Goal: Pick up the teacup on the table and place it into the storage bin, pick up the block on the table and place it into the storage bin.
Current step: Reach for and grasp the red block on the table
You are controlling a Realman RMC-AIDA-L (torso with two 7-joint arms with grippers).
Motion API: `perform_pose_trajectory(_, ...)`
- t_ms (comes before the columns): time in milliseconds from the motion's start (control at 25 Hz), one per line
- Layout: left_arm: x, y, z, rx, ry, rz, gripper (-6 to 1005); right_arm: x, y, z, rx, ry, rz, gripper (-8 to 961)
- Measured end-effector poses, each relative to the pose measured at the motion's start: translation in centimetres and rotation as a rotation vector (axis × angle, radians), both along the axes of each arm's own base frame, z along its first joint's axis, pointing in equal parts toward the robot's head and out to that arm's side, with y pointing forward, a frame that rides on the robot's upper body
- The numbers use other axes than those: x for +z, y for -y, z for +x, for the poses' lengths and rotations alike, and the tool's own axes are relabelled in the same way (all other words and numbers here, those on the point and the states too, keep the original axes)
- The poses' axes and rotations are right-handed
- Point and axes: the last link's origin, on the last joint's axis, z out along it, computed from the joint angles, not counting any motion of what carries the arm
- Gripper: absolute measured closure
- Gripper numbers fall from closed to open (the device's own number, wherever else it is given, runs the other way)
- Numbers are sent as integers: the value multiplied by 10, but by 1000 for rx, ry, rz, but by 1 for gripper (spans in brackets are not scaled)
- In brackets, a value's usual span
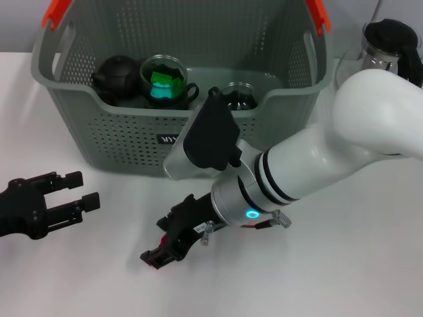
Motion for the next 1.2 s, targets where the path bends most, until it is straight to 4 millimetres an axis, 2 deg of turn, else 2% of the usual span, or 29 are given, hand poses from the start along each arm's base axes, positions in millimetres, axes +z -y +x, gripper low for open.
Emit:
perform_pose_trajectory(400,-2,-2,1,-3,-3,-10,341,1,7,4,-45,36,-67,219)
perform_pose_trajectory(880,-3,1,-1,5,-1,-11,341,24,19,8,-137,206,-209,219)
perform_pose_trajectory(1200,-2,1,0,4,-1,-12,341,52,2,8,-170,276,-96,219)
